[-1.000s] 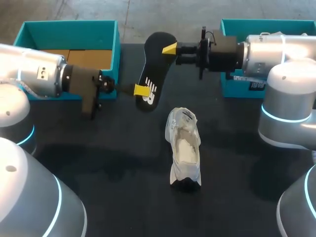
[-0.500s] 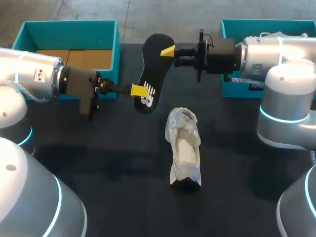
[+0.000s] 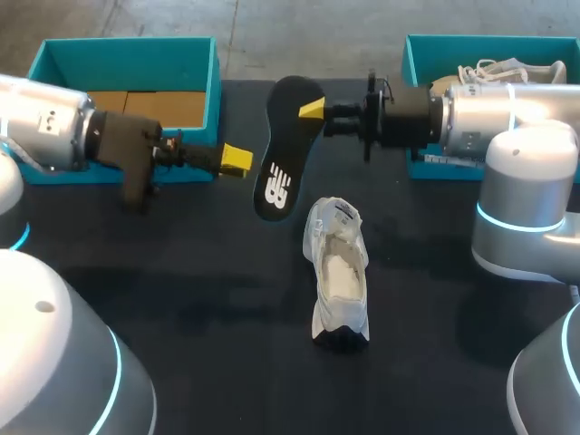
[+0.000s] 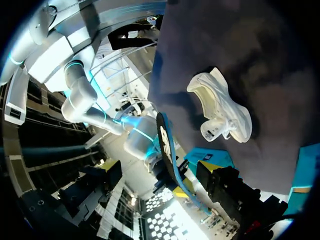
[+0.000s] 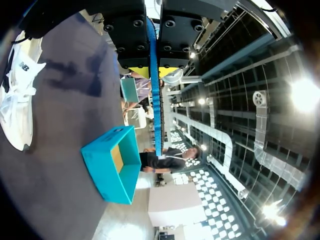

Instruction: Take the shoe out of the shoebox, open the shoe tongue, remove and reinsert the insole, then place the shoe into the shoebox

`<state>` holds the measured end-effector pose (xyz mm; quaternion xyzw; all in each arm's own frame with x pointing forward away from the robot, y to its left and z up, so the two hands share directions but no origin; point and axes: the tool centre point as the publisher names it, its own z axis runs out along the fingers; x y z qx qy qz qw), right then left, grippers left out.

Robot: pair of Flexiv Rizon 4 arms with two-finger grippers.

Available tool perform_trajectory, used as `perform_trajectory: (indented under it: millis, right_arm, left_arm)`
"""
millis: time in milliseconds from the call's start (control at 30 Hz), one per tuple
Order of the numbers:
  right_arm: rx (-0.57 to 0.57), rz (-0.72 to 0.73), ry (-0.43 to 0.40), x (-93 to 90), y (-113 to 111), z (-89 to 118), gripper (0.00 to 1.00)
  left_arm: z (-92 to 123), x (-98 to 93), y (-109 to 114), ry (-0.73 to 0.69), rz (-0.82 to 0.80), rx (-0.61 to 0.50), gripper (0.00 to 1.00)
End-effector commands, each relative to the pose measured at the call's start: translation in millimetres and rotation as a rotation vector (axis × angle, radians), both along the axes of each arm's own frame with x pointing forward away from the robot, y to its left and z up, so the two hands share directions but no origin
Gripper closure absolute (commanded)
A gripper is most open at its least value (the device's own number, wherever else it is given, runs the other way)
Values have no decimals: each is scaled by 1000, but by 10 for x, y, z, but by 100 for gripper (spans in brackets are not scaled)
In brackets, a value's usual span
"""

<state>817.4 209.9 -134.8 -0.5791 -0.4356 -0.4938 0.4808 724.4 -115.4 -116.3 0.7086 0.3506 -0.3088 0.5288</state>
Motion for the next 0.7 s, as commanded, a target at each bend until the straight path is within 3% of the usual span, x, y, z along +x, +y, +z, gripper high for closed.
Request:
perform_trajectory:
  millis: [33, 367, 700]
  right_arm:
    - [13, -4, -1, 3, -48, -157, 100]
    - [-9, -9, -24, 50, -130, -394, 100]
    - [-26, 5, -115, 87, -187, -545, 100]
  left_arm:
    - [112, 4, 182, 26, 20, 84, 0]
    - [161, 201, 521, 156, 95, 290, 0]
    - [262, 431, 630, 278, 101, 456, 0]
